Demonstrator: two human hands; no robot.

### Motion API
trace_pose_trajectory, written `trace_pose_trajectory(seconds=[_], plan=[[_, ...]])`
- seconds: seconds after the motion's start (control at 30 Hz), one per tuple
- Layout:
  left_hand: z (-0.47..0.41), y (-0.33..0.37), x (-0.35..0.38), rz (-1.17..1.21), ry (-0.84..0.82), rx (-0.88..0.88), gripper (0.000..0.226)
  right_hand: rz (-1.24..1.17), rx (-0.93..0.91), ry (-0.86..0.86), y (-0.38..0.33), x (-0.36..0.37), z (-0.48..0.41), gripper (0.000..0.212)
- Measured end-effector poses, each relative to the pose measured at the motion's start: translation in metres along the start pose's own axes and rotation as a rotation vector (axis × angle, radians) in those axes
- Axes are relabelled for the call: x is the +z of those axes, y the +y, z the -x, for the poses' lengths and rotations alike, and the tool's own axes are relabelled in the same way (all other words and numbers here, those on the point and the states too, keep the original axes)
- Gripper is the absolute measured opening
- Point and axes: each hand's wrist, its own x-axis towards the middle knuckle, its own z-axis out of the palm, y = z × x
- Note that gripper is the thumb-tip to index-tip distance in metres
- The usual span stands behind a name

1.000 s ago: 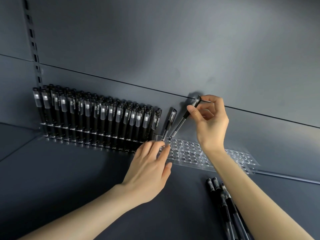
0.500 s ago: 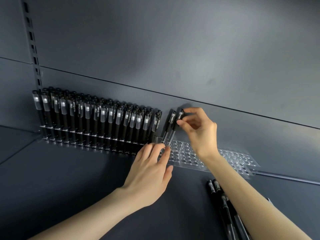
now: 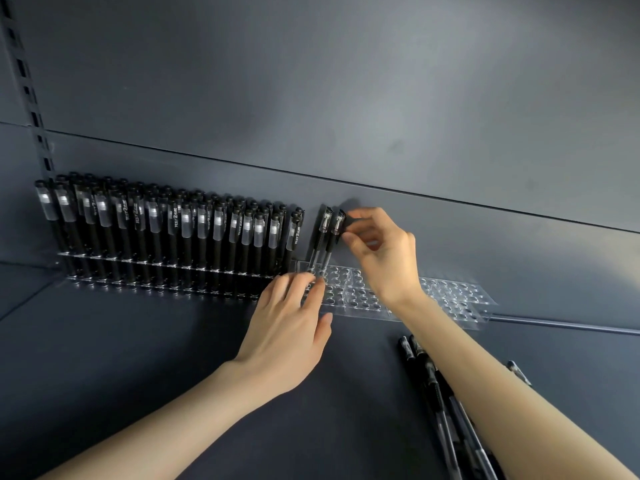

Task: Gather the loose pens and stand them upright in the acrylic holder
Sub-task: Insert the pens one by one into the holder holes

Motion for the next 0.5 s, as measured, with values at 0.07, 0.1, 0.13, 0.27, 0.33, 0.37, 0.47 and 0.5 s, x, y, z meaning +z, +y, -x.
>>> trace_pose_trajectory(seconds=[0.07, 0.1, 0.13, 0.27, 0.33, 0.37, 0.47, 0.5], plan=[[-0.001, 0.003, -0.005, 0.02, -0.007, 0.009, 0.049, 0.006, 0.011, 0.0, -0.002, -0.006, 0.003, 0.019], [-0.001, 0.005, -0.008, 0.028, -0.012, 0.013, 0.047, 0.015, 0.022, -0.006, -0.002, -0.01, 0.006, 0.018], [-0.002, 0.008, -0.01, 0.031, -0.015, 0.014, 0.045, 0.028, 0.032, -0.015, -0.001, -0.015, 0.01, 0.015], [-0.008, 0.038, -0.021, 0.086, -0.07, 0.03, 0.034, 0.075, 0.07, -0.087, 0.006, -0.046, 0.03, 0.014], [-0.008, 0.059, -0.02, 0.13, -0.146, 0.012, 0.032, 0.081, 0.083, -0.132, 0.014, -0.067, 0.042, 0.014], [-0.006, 0.071, -0.02, 0.139, -0.183, 0.004, 0.032, 0.092, 0.083, -0.155, 0.019, -0.077, 0.048, 0.012], [0.005, 0.109, -0.018, 0.21, -0.261, -0.041, 0.033, 0.11, 0.071, -0.229, 0.035, -0.108, 0.069, 0.009], [0.007, 0.121, -0.018, 0.235, -0.266, -0.073, 0.034, 0.11, 0.066, -0.265, 0.041, -0.119, 0.075, 0.009]])
